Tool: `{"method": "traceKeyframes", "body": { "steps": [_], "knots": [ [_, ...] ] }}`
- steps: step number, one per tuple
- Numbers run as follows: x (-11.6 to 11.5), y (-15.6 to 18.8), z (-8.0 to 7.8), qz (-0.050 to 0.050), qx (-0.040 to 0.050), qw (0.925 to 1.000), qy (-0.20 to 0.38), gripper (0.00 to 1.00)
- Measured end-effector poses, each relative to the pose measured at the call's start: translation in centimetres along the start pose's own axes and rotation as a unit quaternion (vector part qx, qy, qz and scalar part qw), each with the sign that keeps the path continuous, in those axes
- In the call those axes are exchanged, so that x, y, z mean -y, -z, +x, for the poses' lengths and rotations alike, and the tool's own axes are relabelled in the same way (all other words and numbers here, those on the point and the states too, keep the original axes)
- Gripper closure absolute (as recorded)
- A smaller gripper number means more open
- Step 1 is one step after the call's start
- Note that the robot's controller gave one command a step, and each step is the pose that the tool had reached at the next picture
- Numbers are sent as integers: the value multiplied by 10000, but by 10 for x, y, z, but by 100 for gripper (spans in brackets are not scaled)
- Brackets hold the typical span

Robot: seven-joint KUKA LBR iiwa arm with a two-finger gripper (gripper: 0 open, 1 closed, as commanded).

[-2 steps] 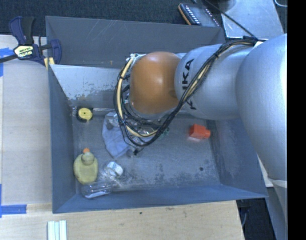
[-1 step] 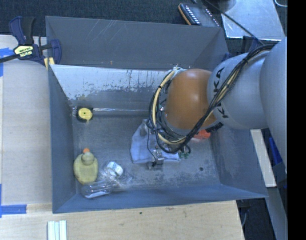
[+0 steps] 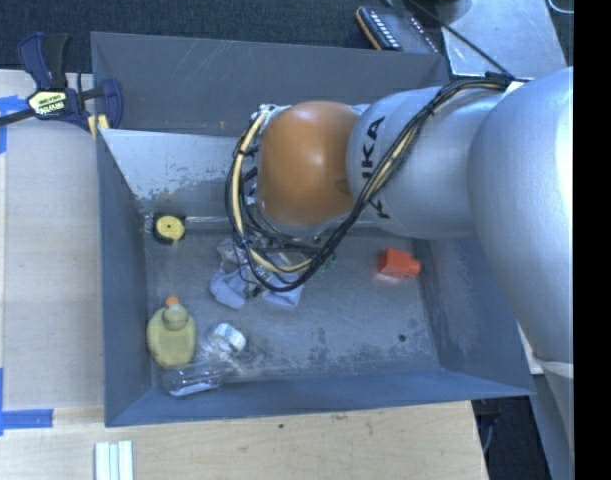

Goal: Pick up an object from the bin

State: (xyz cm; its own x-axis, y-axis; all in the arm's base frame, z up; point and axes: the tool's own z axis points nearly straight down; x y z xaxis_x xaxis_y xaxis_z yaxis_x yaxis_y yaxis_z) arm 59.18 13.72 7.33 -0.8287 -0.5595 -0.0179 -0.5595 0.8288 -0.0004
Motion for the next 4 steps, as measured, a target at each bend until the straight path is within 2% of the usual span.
{"method": "traceKeyframes", "body": {
  "steps": [3, 4],
  "knots": [
    [1, 3, 2, -4, -7, 10000, -18, 100],
    [1, 17, 2, -8, -25, 10000, -21, 100]
  ]
}}
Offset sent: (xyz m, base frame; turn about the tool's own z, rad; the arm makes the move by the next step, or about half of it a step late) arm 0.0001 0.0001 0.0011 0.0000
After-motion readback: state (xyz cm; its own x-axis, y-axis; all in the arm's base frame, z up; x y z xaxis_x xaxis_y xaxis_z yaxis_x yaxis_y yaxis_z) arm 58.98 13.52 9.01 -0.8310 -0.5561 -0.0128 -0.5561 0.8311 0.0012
